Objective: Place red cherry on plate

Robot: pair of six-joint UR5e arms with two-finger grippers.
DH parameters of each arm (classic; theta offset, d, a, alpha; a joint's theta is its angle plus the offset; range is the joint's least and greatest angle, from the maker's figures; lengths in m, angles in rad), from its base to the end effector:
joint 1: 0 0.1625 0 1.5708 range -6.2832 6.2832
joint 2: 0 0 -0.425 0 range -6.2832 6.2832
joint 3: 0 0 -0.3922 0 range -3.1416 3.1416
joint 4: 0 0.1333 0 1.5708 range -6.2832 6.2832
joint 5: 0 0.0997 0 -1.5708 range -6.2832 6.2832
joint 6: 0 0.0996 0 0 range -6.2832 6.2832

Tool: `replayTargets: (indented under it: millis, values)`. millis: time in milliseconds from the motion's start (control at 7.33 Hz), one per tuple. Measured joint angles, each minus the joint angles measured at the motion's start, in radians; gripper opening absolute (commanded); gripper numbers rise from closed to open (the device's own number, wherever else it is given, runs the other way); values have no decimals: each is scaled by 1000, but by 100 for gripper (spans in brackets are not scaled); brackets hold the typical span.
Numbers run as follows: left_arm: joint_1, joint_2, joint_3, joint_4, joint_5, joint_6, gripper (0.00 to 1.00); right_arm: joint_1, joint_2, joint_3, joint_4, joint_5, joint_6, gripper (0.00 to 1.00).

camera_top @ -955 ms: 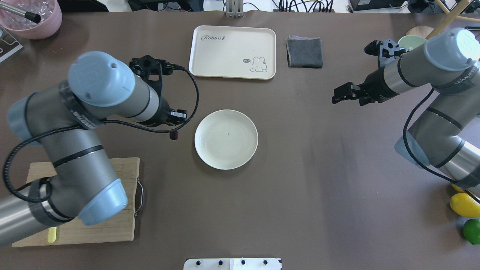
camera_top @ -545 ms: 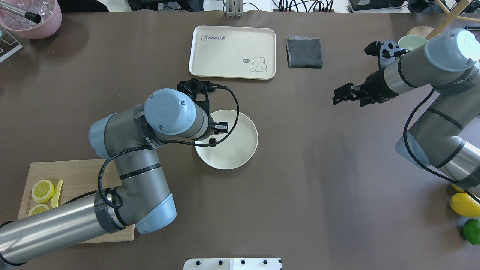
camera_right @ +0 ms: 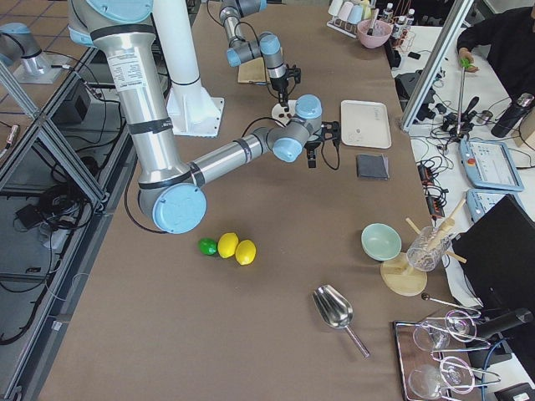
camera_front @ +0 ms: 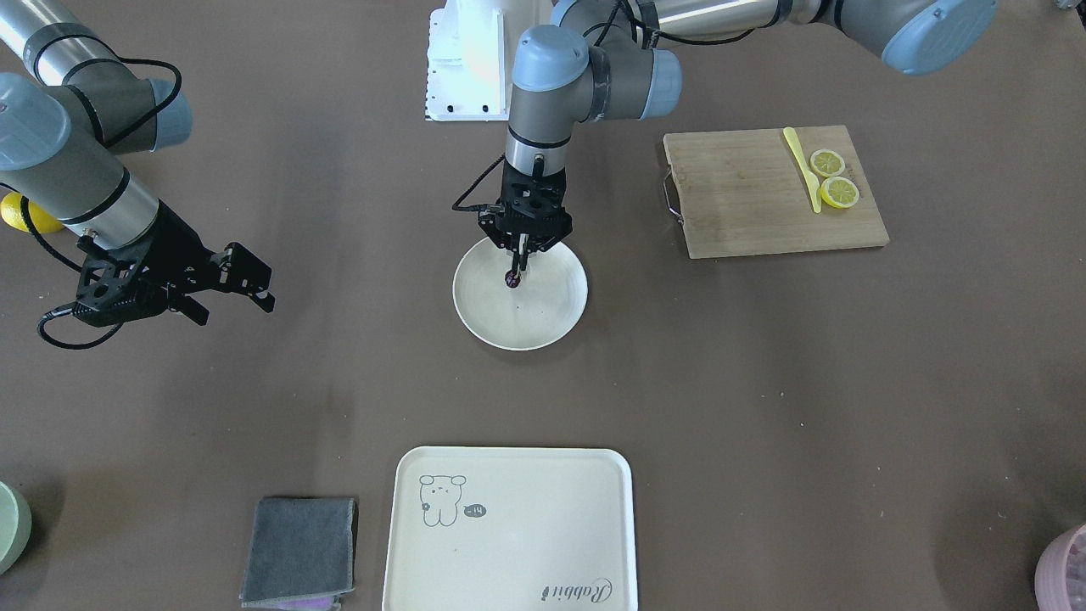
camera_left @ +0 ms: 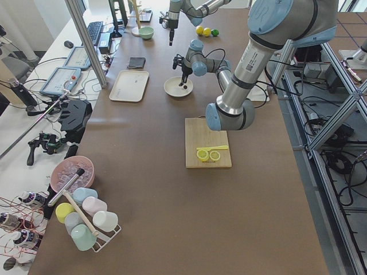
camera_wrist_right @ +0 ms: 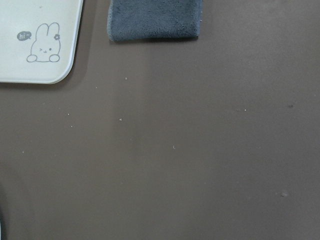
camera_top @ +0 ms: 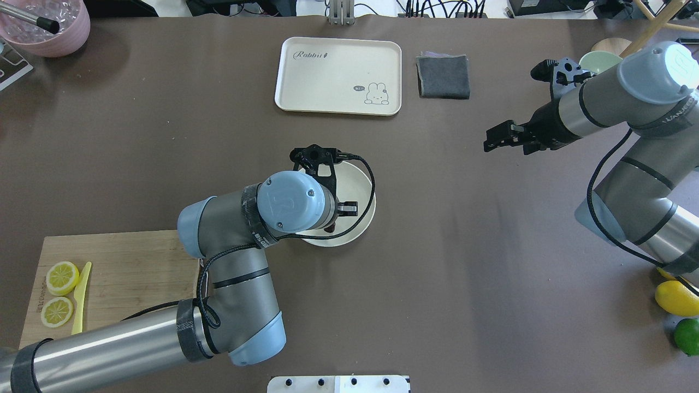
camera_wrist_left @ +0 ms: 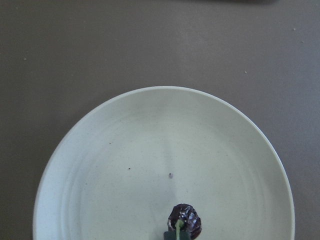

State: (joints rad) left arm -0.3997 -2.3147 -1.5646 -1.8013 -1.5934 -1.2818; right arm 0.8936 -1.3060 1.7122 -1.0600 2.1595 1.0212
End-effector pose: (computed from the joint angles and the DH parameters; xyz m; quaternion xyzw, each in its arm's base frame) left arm 0.6091 -0.3996 0.1857 0.1477 0.4414 -0.0437 0.8840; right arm -0.3139 -0.5148 0.3890 0.0845 -0.4898 0.0204 0.8675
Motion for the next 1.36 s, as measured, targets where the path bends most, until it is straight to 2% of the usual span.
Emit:
replayTargets:
  millis: [136, 409, 818, 1091, 1364]
  values:
    - [2, -3, 5, -7, 6, -16, 97, 0, -1, 5, 0, 0, 2, 100]
    - [-6, -6, 3, -10, 36, -38, 98, 1, -5, 21, -2, 4, 6, 100]
    - [-108, 59, -101, 7, 19, -74, 98, 10, -9, 27, -9, 29, -5, 100]
    - [-198, 136, -173, 37, -47, 151, 98, 37, -17, 22, -50, 38, -71, 100]
    - [-342, 289, -260, 7, -148, 304, 98, 110, -19, 20, -203, 44, -264, 100]
